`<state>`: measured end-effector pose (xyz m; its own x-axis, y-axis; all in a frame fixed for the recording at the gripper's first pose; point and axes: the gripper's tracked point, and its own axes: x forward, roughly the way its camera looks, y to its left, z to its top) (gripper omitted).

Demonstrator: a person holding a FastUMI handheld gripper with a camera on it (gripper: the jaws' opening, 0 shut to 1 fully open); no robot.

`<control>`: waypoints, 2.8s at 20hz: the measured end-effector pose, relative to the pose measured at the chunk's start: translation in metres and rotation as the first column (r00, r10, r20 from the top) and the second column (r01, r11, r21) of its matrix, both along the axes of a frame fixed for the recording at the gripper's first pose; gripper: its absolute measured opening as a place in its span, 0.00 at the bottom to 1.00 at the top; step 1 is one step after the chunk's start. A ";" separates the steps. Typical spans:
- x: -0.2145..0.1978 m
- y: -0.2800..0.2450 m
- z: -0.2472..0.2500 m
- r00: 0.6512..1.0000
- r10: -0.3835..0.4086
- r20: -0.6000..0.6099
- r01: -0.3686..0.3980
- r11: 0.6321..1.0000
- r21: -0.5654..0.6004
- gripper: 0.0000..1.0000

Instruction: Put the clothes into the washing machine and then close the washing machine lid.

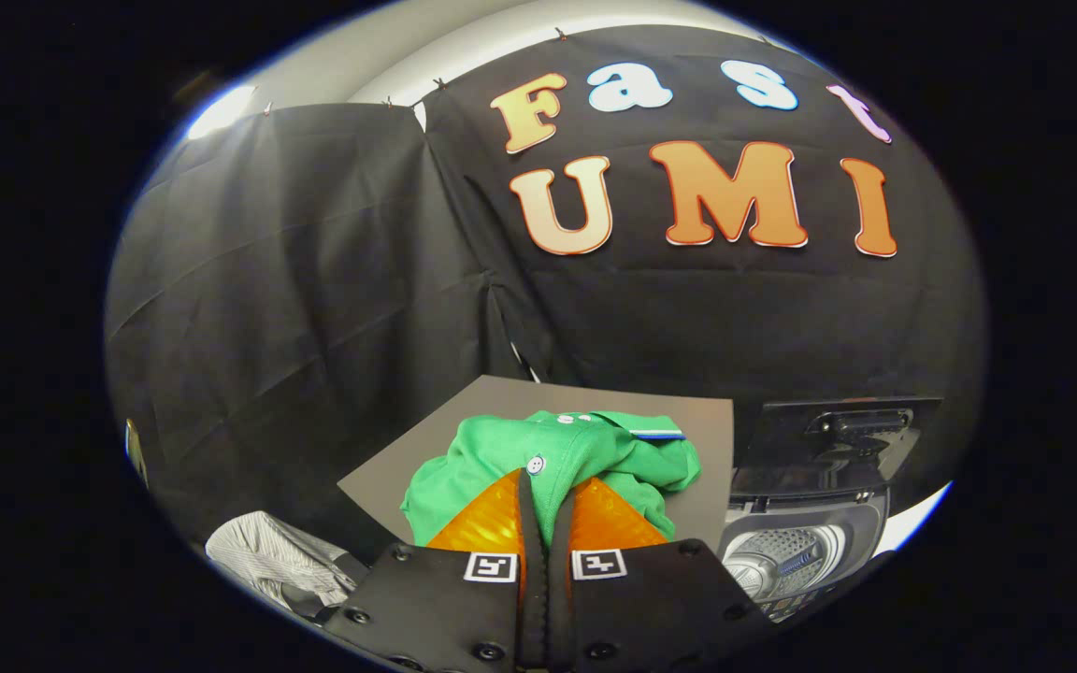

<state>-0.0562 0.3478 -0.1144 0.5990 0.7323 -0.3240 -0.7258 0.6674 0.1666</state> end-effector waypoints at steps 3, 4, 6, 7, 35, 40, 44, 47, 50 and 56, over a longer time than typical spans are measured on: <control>0.011 -0.020 0.017 0.999 -0.045 0.024 0.044 0.999 0.025 0.08; 0.014 -0.029 0.024 0.998 -0.061 0.032 0.060 0.998 0.035 0.08; 0.022 -0.047 0.034 0.994 -0.097 0.045 0.094 0.994 0.053 0.08; 0.026 -0.057 0.038 0.992 -0.116 0.050 0.112 0.992 0.061 0.08; 0.159 -0.301 -0.016 0.847 -0.531 0.014 0.530 0.847 0.023 0.08; 0.176 -0.306 -0.070 0.855 -0.517 -0.044 0.516 0.856 -0.028 0.08; 0.187 -0.305 -0.118 0.858 -0.505 -0.088 0.498 0.862 -0.092 0.08; 0.192 -0.302 -0.152 0.861 -0.493 -0.124 0.477 0.868 -0.136 0.08; 0.197 -0.305 -0.184 0.860 -0.486 -0.155 0.459 0.870 -0.179 0.08; 0.198 -0.296 -0.248 0.868 -0.455 -0.198 0.396 0.876 -0.275 0.08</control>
